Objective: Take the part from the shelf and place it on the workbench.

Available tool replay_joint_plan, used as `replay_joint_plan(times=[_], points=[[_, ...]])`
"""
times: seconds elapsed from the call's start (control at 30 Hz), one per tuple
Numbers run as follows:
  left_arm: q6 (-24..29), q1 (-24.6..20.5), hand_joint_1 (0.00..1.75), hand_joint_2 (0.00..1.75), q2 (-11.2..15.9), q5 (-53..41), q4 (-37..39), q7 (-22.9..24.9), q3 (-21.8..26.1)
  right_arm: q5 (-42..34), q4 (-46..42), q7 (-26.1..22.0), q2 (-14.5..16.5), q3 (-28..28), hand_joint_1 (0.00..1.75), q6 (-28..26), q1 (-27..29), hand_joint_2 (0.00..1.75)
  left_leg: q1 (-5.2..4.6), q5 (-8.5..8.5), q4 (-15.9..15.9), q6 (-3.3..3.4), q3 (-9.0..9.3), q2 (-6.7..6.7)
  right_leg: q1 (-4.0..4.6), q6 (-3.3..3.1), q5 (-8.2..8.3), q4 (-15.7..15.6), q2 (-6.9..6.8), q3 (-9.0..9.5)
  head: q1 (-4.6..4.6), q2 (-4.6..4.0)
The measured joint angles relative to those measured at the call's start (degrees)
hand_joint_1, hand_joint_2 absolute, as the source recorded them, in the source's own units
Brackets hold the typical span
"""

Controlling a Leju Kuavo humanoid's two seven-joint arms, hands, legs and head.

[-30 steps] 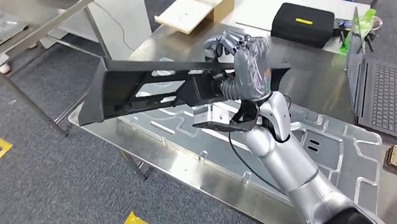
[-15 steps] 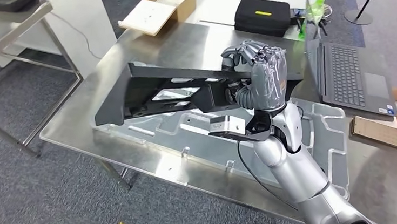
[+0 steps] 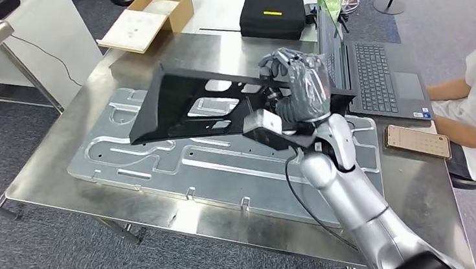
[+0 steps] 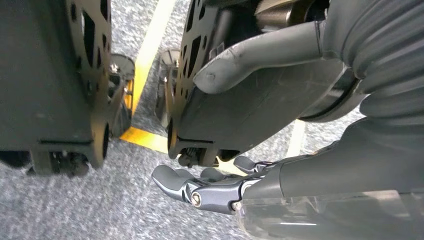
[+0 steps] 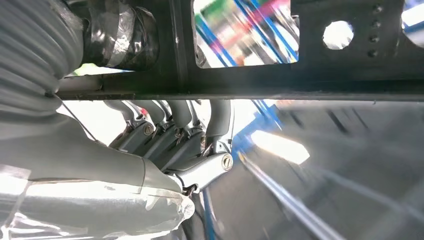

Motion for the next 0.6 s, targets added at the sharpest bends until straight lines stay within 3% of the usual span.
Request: replay_joint_plan(times=[0.1,0.17,0.23,0.3,0.33,0.37,0.4,0.47,0.53,0.6], points=[[-0.25,0.05,0.00,1.75,-0.14,-0.18,0.00,-0.73,0.36,-2.40,7.92,1.56,0.85,0.00,1.75,5.83,-3.70,1.75,-0.20,0.33,-2.29,0.55,0.56,-0.30,-0.02,0.95,0.55,-0.18,0.21,-0.53,0.03,0.00],[-0.33,0.01,0.00,1.75,-0.30,-0.32,0.00,-0.99,0.57,-3.05,12.09,1.62,1.17,0.01,1.75,7.60,-5.47,1.75,0.09,1.00,-2.95,1.10,0.77,-0.34,-0.02,1.54,0.01,0.44,-0.31,-0.81,0.09,0.00],[-0.38,0.00,0.00,1.75,-0.40,-0.50,0.00,-1.17,0.73,-3.30,15.34,1.61,1.39,0.01,1.75,8.29,-6.78,1.75,0.32,1.50,-3.53,1.59,1.00,-0.24,-0.20,2.07,-2.68,4.71,-1.05,-2.65,0.19,0.00],[-0.39,0.03,0.00,1.75,-0.40,-0.82,0.00,-1.36,0.80,-3.38,17.83,1.54,1.62,0.01,1.75,8.57,-7.45,1.75,0.32,1.61,-3.60,1.81,1.00,-0.19,-0.58,2.54,-5.80,11.74,-1.41,-5.80,0.23,0.00],[-0.39,0.04,0.00,1.75,-0.40,-0.97,0.00,-1.45,0.81,-3.36,18.82,1.51,1.71,0.02,1.75,8.66,-7.56,1.75,0.33,1.60,-3.57,1.79,1.00,-0.19,-0.77,2.71,-6.31,14.02,-1.53,-6.80,0.25,0.00],[-0.39,0.04,0.00,1.75,-0.40,-1.08,0.00,-1.53,0.83,-3.32,19.65,1.50,1.81,0.03,1.31,8.69,-7.59,1.75,0.34,1.57,-3.53,1.76,1.02,-0.21,-0.95,2.82,-5.74,14.21,-1.64,-6.82,0.25,0.00],[-0.39,0.03,0.00,1.75,-0.41,-1.16,0.00,-1.61,0.85,-3.27,20.23,1.52,1.90,0.03,0.87,8.70,-7.61,1.75,0.36,1.52,-3.47,1.69,1.05,-0.24,-1.08,2.83,-4.23,12.13,-1.76,-5.74,0.25,0.00],[-0.39,0.01,0.00,1.75,-0.45,-1.37,0.00,-1.79,0.88,-3.20,20.99,1.59,2.00,0.04,0.00,8.72,-7.78,1.75,0.30,1.31,-3.34,1.36,1.10,-0.29,-1.05,2.58,-0.93,4.76,-2.17,-1.83,0.25,0.00],[-0.39,0.00,0.00,1.75,-0.49,-1.72,0.00,-2.05,0.91,-3.12,21.43,1.68,2.20,0.04,0.00,8.79,-8.08,1.75,0.15,1.14,-3.28,0.78,0.95,-0.17,-0.67,2.11,0.19,-0.11,-2.39,0.47,0.24,0.00],[-0.39,-0.03,0.00,1.75,-0.50,-2.06,0.00,-2.37,0.92,-2.94,21.88,1.94,2.43,0.04,0.00,8.86,-8.25,1.75,0.13,1.15,-3.44,0.12,0.84,0.10,-0.36,1.64,0.04,-0.91,-2.15,0.46,0.22,0.00]])
